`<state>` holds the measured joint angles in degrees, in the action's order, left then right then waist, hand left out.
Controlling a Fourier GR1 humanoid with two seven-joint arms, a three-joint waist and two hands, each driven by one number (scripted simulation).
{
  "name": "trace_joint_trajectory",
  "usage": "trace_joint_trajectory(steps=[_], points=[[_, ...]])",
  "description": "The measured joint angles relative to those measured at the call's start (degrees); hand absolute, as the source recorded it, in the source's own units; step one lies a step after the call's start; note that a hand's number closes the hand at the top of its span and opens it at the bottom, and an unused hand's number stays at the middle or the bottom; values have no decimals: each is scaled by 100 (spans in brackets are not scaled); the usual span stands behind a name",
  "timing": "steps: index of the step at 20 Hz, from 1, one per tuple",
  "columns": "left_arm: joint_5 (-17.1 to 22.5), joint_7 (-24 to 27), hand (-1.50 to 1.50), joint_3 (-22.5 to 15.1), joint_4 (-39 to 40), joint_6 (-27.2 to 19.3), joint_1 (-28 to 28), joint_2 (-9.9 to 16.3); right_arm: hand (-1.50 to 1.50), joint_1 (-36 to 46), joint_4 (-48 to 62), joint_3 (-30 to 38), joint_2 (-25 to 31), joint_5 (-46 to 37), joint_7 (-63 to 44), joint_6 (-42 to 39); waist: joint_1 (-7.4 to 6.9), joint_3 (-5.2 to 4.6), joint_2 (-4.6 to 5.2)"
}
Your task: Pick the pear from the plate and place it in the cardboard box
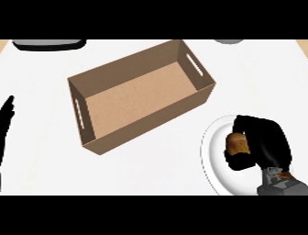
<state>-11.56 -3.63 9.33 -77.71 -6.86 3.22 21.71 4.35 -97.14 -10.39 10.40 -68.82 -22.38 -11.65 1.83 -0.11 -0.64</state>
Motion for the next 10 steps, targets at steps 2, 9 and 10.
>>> trace_joint_trajectory(steps=[2, 9, 10], points=[[3, 37, 0, 30, 36, 16, 14, 18, 150, -173, -674, -72, -100, -150, -387, -96, -16, 1, 9], [-66, 73, 0, 16, 15, 1, 43, -35, 150, -195, -2451, -609, -202, -688, -847, -244, -109, 5, 32], [-91, 2, 0, -15, -24, -3, 87, -63, 150, -91, -2495, -726, -261, -773, -885, -258, -127, 5, 37]])
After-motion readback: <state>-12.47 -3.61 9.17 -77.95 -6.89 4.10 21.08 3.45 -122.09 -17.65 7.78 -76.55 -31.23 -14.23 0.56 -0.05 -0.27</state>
